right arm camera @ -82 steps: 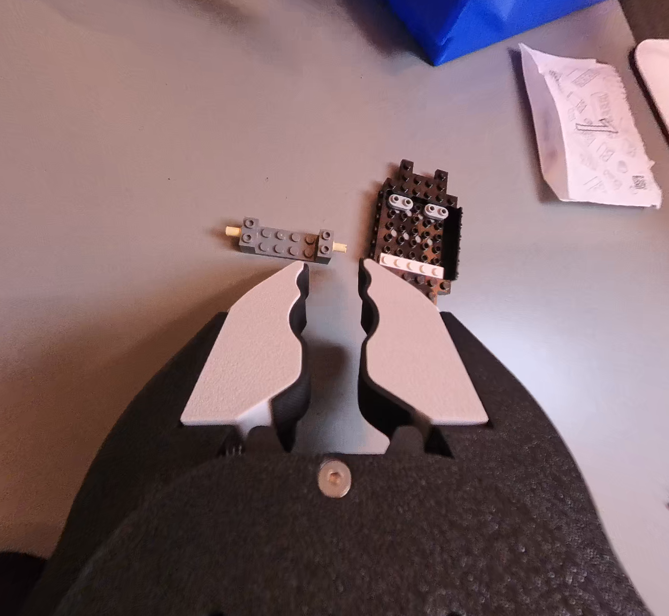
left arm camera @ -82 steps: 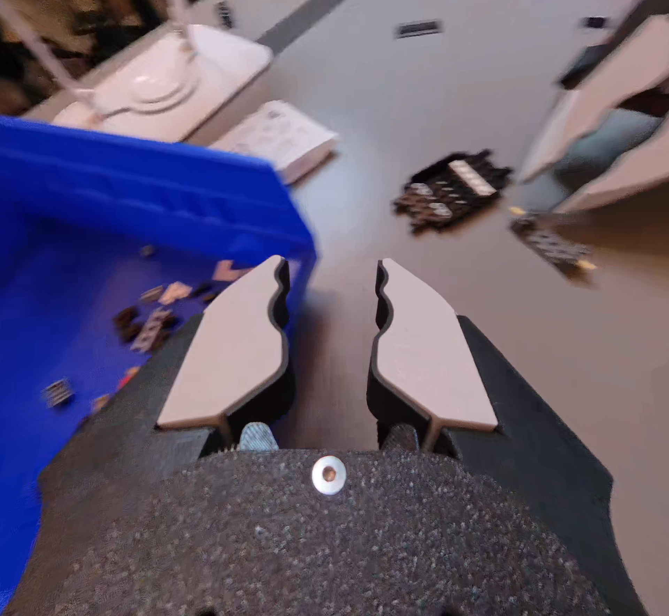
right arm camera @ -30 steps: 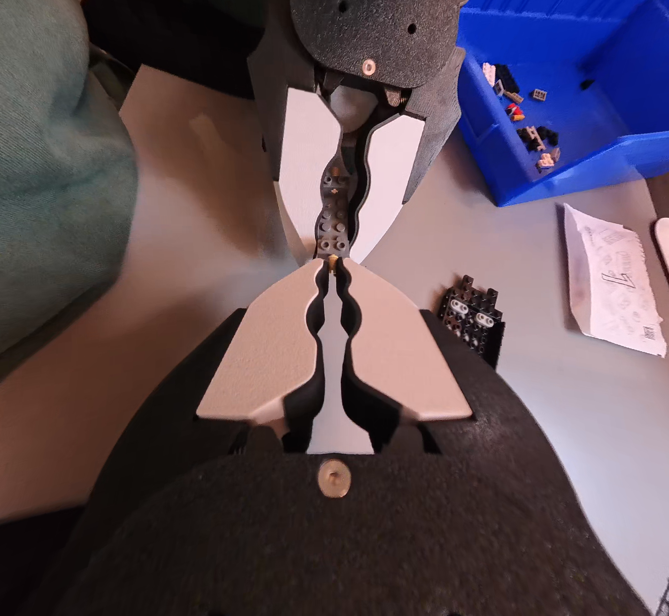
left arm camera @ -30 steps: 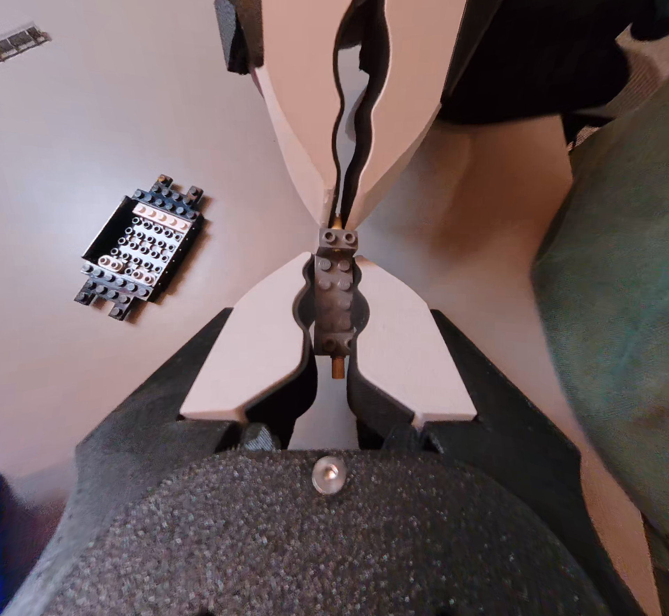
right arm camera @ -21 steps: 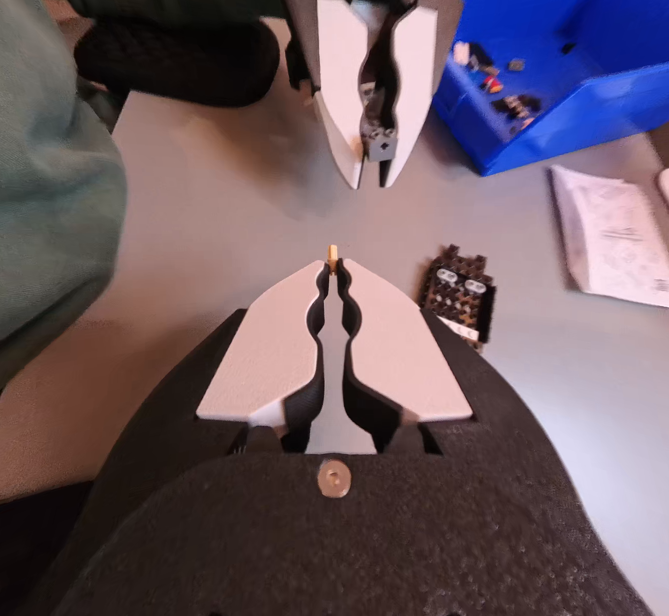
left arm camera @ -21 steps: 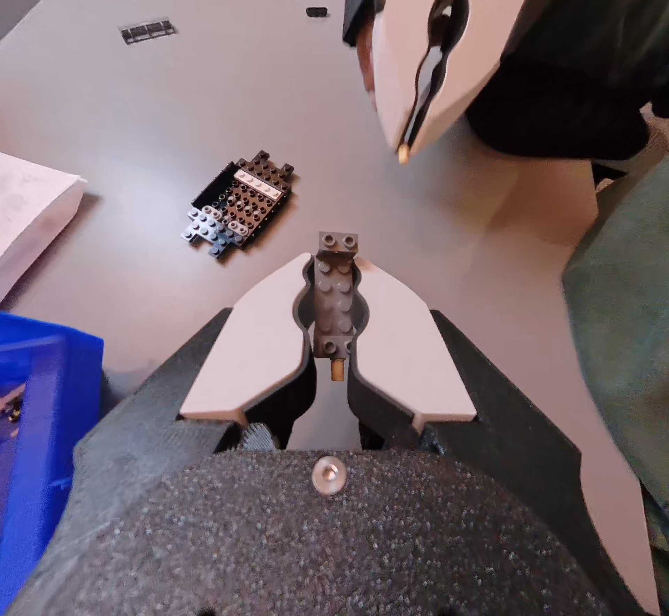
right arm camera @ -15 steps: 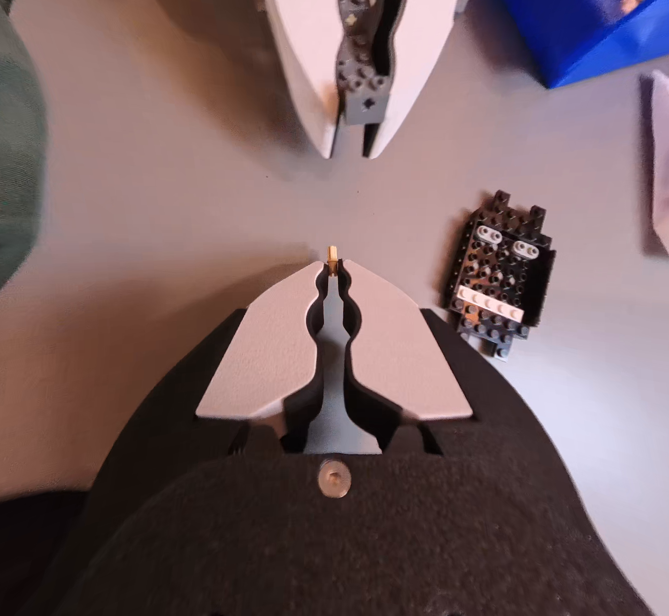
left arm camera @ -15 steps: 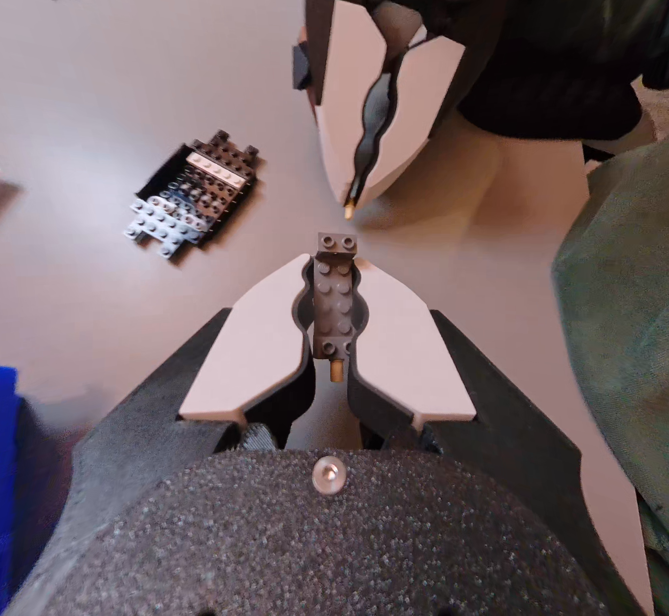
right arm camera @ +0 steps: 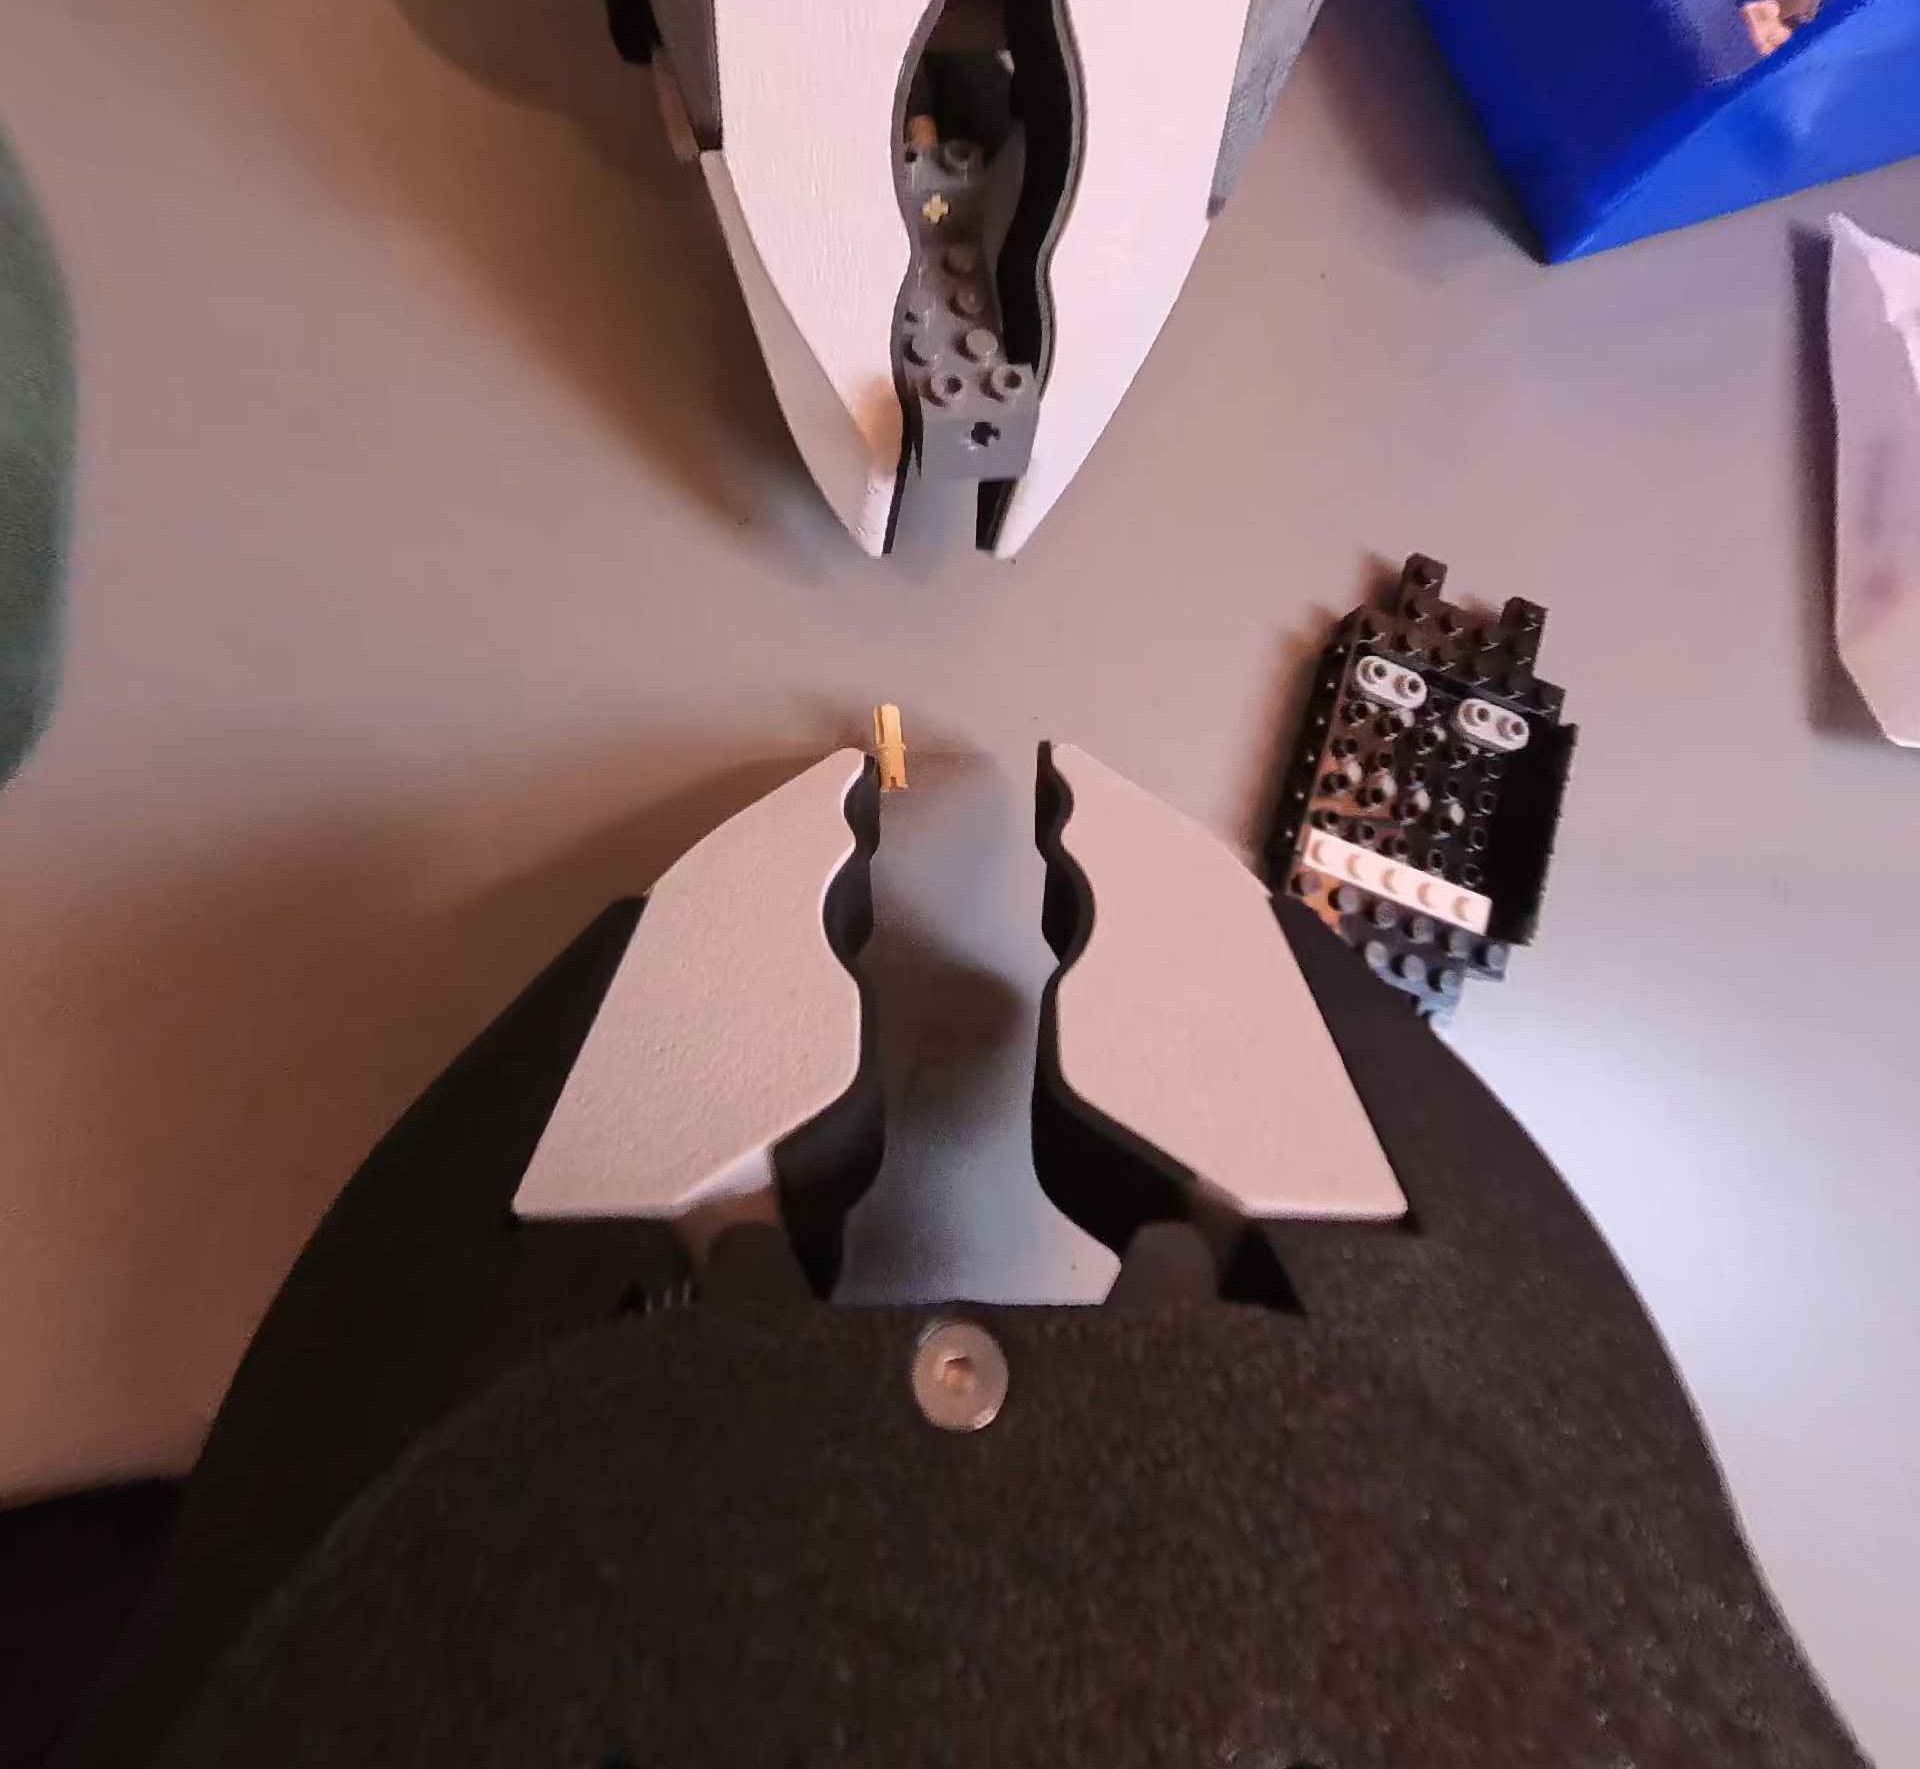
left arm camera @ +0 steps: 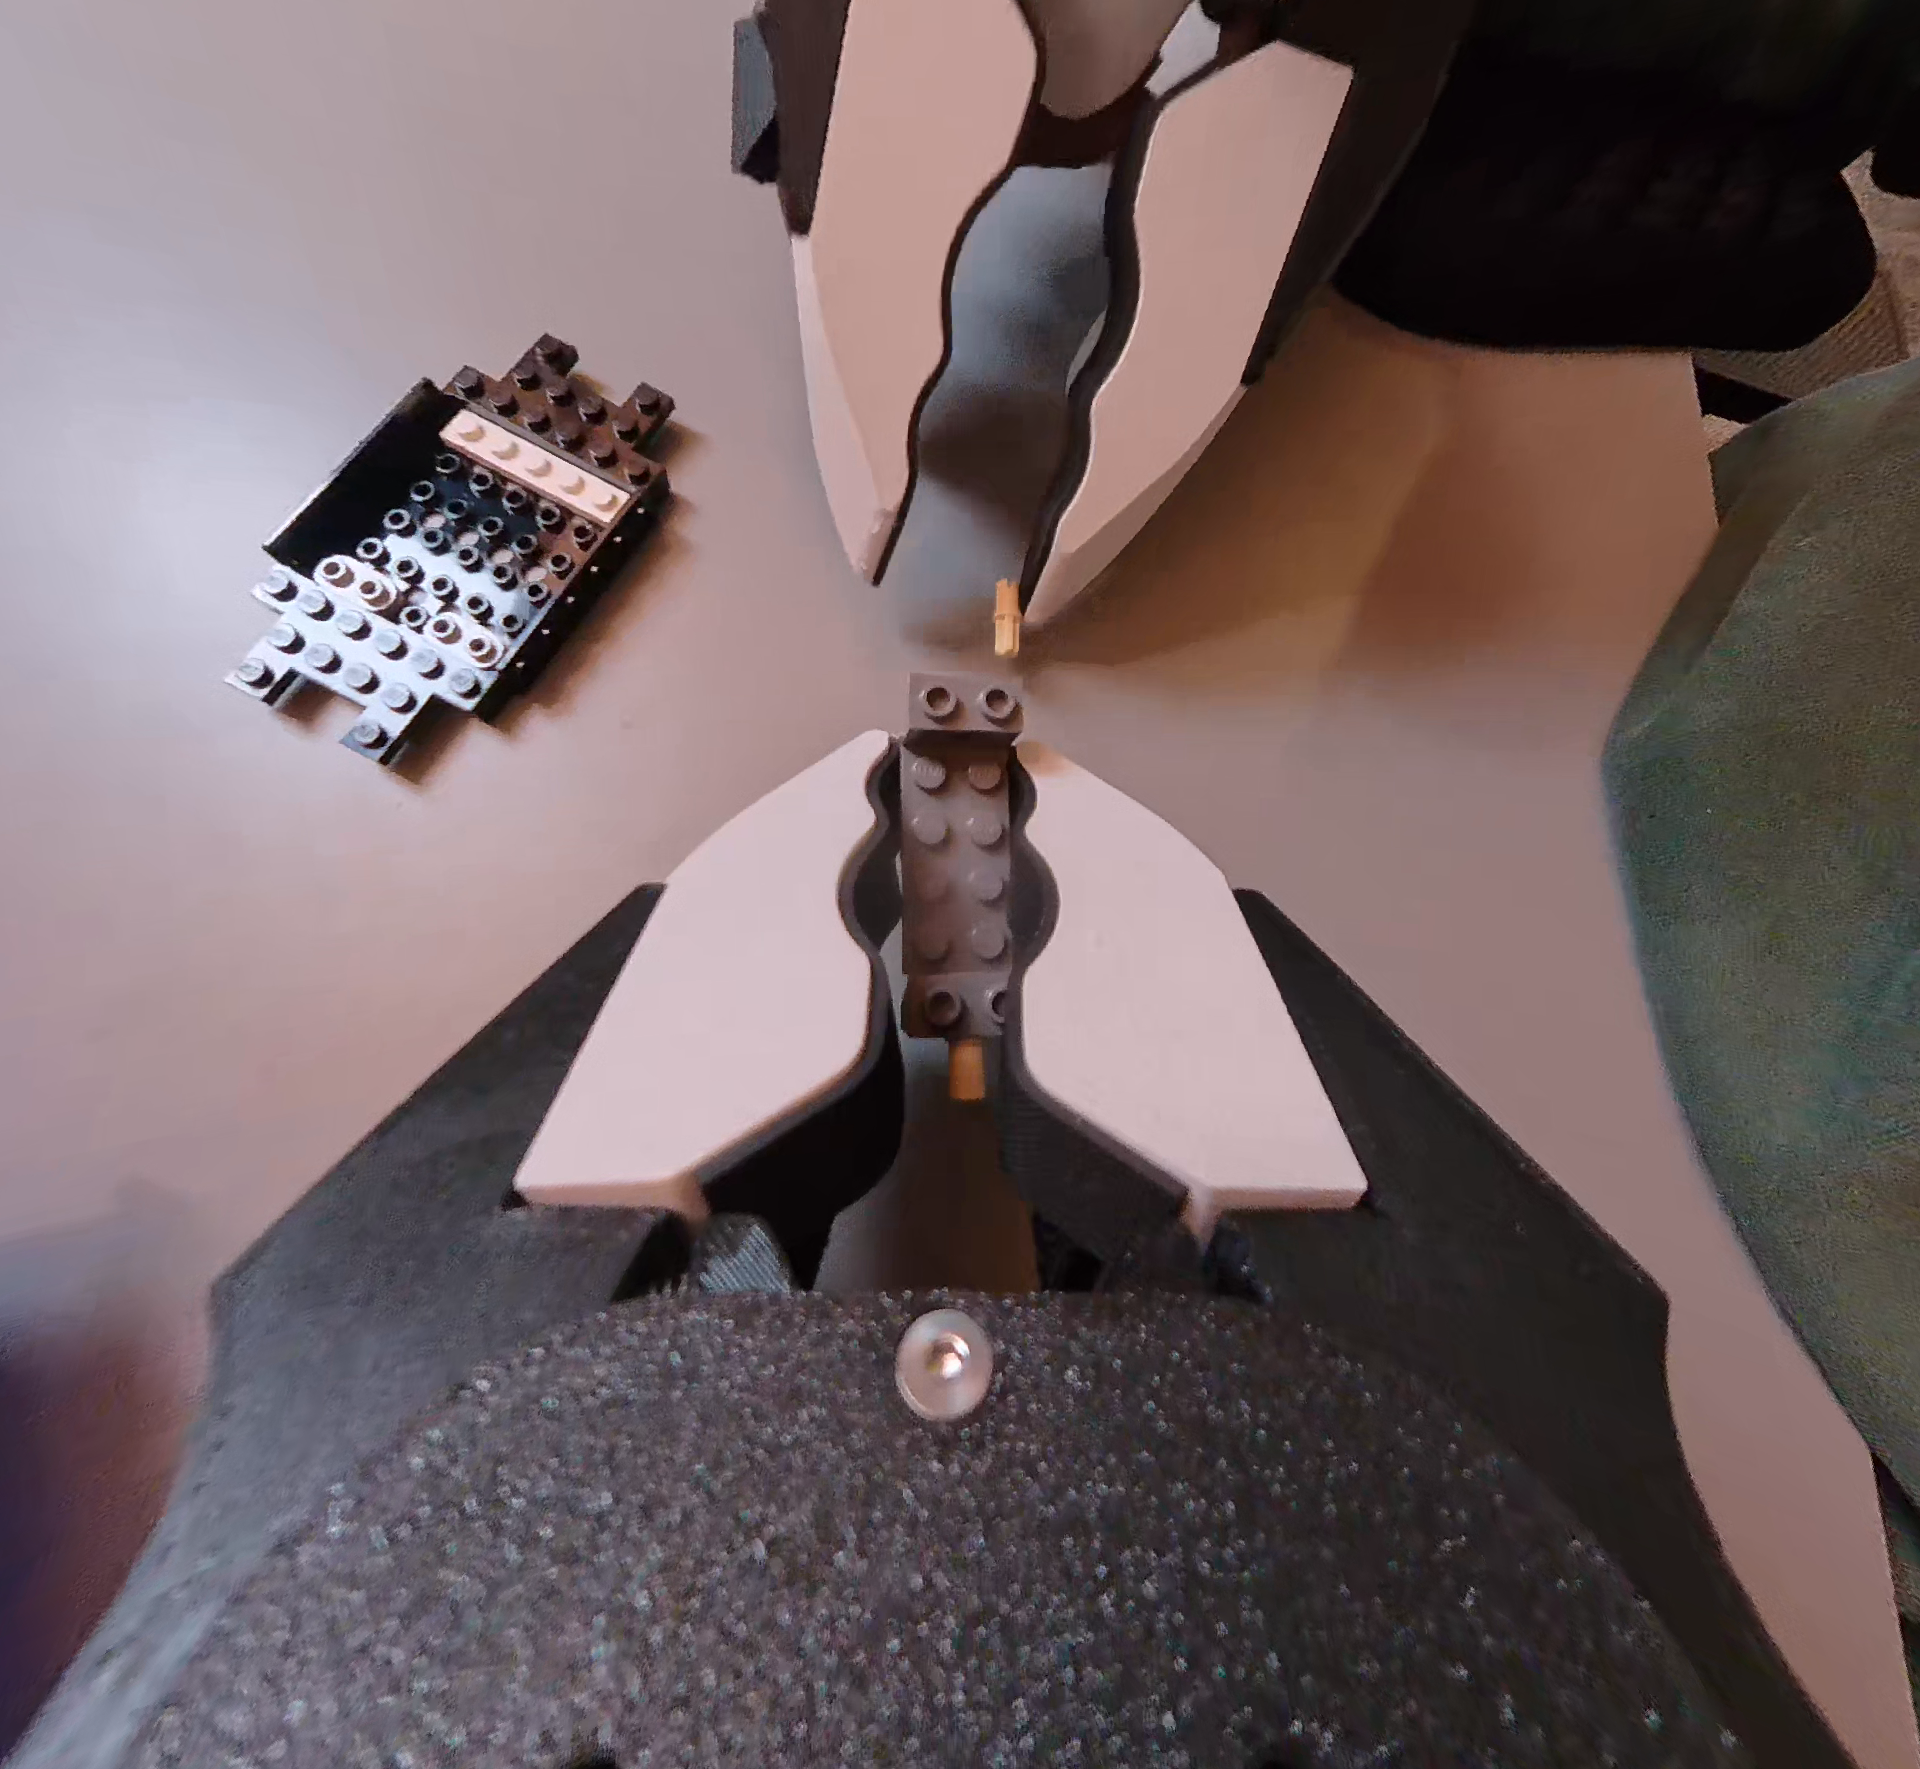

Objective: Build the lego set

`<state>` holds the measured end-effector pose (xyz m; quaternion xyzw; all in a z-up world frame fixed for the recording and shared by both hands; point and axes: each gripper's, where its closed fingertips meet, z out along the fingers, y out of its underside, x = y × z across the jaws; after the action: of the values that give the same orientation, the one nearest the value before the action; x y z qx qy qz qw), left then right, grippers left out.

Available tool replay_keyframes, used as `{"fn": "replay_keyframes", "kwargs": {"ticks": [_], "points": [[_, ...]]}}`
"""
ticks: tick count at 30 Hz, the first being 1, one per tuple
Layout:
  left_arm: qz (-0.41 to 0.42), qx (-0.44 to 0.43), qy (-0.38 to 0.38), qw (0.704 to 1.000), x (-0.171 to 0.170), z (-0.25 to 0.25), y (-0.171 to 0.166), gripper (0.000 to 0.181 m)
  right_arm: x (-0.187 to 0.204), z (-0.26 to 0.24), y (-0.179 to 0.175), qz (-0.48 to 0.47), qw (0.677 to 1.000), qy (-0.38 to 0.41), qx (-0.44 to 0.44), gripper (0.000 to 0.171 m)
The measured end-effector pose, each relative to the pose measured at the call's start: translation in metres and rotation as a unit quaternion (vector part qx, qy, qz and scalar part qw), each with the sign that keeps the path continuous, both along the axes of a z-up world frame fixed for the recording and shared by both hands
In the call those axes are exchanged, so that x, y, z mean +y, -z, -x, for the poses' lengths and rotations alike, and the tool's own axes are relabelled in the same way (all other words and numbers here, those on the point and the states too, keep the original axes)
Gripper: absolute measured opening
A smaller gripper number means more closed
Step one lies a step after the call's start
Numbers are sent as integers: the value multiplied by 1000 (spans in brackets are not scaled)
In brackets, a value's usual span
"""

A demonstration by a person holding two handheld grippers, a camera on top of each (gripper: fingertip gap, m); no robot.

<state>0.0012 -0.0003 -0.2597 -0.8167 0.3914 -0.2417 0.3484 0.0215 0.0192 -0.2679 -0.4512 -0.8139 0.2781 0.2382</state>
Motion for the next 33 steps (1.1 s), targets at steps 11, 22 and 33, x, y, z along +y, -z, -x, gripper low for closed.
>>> {"fn": "replay_keyframes", "kwargs": {"ticks": [11,22,33], "points": [[4,34,35,999,-8,-19,15,16,-17,12,-18,15,998,-18,56,29],[0,27,26,999,-6,-15,10,16,-24,15,-27,29,995,-30,87,28],[-67,25,19,997,-1,-3,-12,25,-14,9,-38,40,994,-23,98,16]]}}
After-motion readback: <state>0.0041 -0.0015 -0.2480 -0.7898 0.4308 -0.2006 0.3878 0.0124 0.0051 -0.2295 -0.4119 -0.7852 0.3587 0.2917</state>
